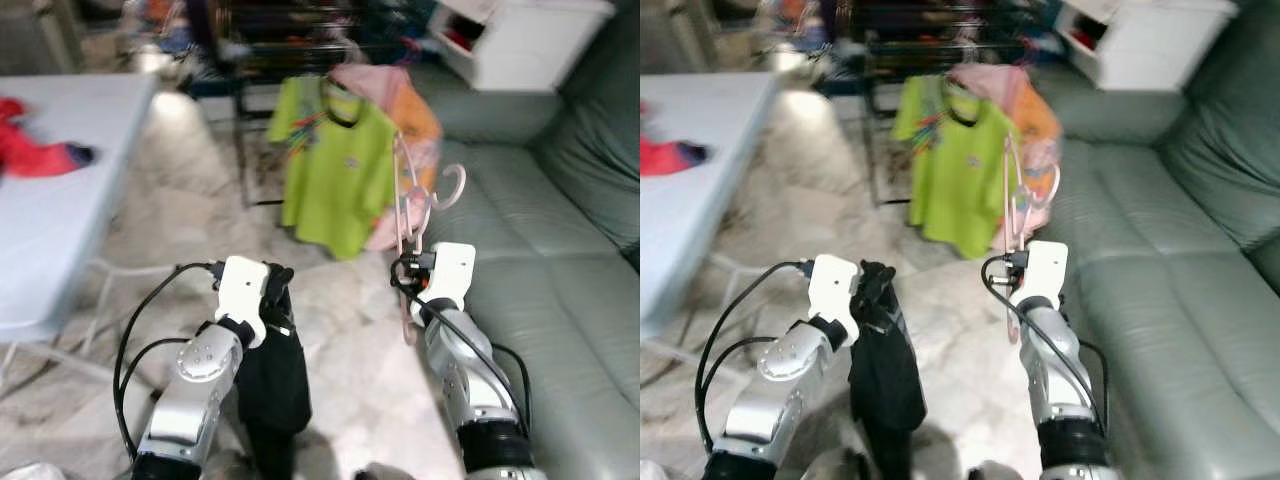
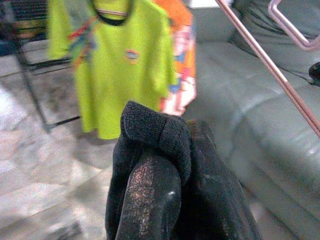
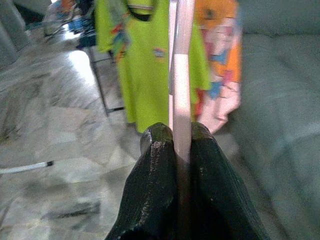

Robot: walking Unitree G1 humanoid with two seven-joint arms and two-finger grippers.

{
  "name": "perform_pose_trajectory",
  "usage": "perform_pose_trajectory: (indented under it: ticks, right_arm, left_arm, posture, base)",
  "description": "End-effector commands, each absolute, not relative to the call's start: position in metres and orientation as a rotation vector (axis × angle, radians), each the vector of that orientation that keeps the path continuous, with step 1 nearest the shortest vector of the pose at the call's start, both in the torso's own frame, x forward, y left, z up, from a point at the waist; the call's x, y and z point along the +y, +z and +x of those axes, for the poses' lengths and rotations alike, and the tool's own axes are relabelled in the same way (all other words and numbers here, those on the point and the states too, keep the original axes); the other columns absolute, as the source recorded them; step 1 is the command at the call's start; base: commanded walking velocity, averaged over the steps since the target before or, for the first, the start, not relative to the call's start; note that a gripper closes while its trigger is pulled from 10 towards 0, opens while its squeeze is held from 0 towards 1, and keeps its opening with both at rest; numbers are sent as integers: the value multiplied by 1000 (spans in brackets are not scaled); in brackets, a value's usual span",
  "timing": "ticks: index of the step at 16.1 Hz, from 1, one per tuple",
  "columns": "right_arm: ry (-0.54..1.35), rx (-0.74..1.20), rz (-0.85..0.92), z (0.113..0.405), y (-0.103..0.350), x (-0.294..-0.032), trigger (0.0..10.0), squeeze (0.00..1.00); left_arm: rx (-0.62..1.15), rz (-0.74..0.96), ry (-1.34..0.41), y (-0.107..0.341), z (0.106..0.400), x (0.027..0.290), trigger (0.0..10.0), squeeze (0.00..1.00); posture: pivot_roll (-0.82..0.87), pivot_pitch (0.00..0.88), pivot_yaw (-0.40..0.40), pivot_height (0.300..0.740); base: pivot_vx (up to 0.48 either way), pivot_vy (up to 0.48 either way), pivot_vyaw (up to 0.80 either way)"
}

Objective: Hang hanger

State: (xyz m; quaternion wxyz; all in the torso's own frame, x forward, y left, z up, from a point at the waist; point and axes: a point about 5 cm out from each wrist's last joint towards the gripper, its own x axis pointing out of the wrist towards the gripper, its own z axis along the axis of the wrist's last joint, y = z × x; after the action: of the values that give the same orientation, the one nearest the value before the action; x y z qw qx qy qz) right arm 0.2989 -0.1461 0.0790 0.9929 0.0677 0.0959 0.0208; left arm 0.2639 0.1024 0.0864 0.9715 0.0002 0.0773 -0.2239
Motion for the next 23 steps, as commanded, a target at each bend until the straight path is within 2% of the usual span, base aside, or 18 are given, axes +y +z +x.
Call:
perform_pose_trajectory:
  ticks: [1, 4, 9, 15, 18, 23]
  right_arm:
    - [3, 194, 121, 298, 78, -157, 10000, 0]
    - [2, 193, 118, 299, 78, -157, 10000, 0]
    - [2, 198, 116, 298, 77, -157, 10000, 0]
    - [5, 198, 110, 299, 77, -156, 10000, 0]
    - [8, 197, 111, 300, 77, -155, 10000, 0]
    - [11, 193, 117, 301, 78, -154, 10000, 0]
  left_arm:
    - [102, -6, -488, 99, 266, 92, 10000, 0]
    - [107, -8, -488, 98, 265, 92, 10000, 0]
    - [123, -9, -457, 96, 266, 94, 10000, 0]
    - [98, -26, -476, 99, 266, 93, 10000, 0]
    - [96, -26, -479, 99, 266, 93, 10000, 0]
    - [95, -27, -482, 99, 267, 93, 10000, 0]
  posture:
    - [-29, 59, -21, 740]
    - [-28, 59, -22, 740]
    - [-27, 56, -22, 740]
    - [-27, 51, -25, 740]
    - [-26, 49, -23, 740]
    - [-26, 52, -22, 740]
  base:
    - [0, 0, -800]
    - [0, 0, -621]
    - [0, 0, 0]
    - [0, 0, -756]
    - [240, 0, -800]
    - [296, 317, -568]
